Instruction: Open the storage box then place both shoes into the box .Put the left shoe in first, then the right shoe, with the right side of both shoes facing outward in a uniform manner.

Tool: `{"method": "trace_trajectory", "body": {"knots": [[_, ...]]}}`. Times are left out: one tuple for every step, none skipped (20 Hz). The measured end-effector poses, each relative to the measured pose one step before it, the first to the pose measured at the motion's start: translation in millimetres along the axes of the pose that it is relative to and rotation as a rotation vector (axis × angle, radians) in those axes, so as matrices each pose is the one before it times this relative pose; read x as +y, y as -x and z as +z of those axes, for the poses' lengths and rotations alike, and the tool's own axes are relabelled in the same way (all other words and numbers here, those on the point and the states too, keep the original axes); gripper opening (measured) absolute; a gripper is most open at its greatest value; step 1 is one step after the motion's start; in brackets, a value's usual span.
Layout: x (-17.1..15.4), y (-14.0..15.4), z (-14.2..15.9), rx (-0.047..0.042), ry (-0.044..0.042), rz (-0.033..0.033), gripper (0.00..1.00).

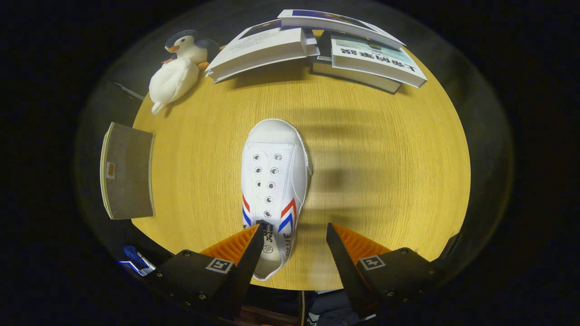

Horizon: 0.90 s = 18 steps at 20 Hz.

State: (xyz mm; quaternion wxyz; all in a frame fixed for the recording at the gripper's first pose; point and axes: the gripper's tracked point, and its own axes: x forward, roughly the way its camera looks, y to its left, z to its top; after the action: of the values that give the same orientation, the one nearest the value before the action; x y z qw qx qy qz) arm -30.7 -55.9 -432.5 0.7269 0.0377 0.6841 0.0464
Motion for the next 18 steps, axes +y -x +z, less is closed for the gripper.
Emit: {"method": "trace_trajectory", "body": {"knots": [[1.0, -3.52, -0.62, 0.00469, 0.00644, 0.00158, 0.85], [1.12, -5.29, 0.98, -0.00024, 0.00637, 0.00227, 0.85], [-1.49, -3.75, 0.01, 0.00517, 0.0037, -0.01249, 0.85], [-2.93, -4.33, 0.54, 0.00212, 0.00398, -0.01868, 0.85], [0.02, -1.77, 0.03, 0.00753, -0.00213, -0.00425, 0.85], [1.19, -4.55, 0.23, 0.0037, -0.00031, 0.00082, 0.82], [4.97, -4.87, -0.84, 0.00457, 0.00749, 0.02197, 0.82], [2.99, -3.8, -0.14, 0.00133, 0.00284, 0.00725, 0.65], [2.89, -3.96, -1.64, 0.00655, 0.00639, -0.00058, 0.5], [0.0, -1.13, -0.64, -0.00388, 0.03002, -0.01367, 0.35], [-8.38, 3.44, 1.37, -0.00864, 0.06135, -0.05523, 0.33], [0.77, 2.5, 3.32, -0.02248, -0.00964, -0.02204, 0.2], [-1.26, -2.0, -2.66, 0.00285, 0.01127, -0.01057, 0.07], [-2.88, 0.51, -1.06, 0.00192, -0.00313, 0.00089, 0.01], [2.45, 0.18, -0.55, 0.01233, -0.01151, 0.01449, 0.01], [0.84, 0.86, 0.1, 0.00729, -0.0203, 0.01571, 0.01], [2.43, 2.13, 0.94, 0.00441, -0.02804, 0.02835, 0.01], [2.58, 3.07, -0.76, 0.00647, -0.02627, 0.02893, 0.01]]}}
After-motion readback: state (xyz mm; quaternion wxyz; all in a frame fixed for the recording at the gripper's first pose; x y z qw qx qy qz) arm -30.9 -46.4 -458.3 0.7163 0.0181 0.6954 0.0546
